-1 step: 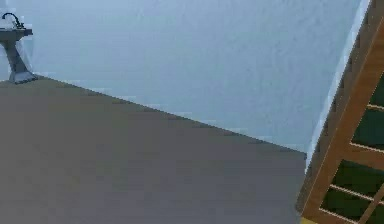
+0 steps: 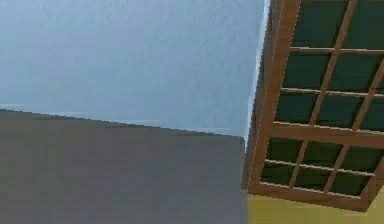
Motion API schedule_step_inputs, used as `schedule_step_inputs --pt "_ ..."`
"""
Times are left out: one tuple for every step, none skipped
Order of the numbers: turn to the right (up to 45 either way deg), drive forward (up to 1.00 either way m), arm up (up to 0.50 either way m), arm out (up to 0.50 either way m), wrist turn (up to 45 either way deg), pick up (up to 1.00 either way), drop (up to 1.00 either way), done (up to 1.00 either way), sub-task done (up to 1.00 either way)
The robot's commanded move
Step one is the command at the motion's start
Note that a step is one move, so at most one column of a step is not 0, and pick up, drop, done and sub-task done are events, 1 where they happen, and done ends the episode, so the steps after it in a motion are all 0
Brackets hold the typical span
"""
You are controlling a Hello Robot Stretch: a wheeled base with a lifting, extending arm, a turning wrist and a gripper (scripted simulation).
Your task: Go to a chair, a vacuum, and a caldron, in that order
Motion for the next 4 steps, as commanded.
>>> schedule_step_inputs --pt "0.0 0.1 0.0 0.0 0.0 0.0 0.0 0.0 0.0" --pt "45.0 0.0 0.0 0.0 0.0 0.0 0.0 0.0 0.0" --pt "36.0 0.0 0.0 0.0 0.0 0.0 0.0 0.0 0.0" --pt "0.0 0.65 0.0 0.0 0.0 0.0 0.0 0.0 0.0"
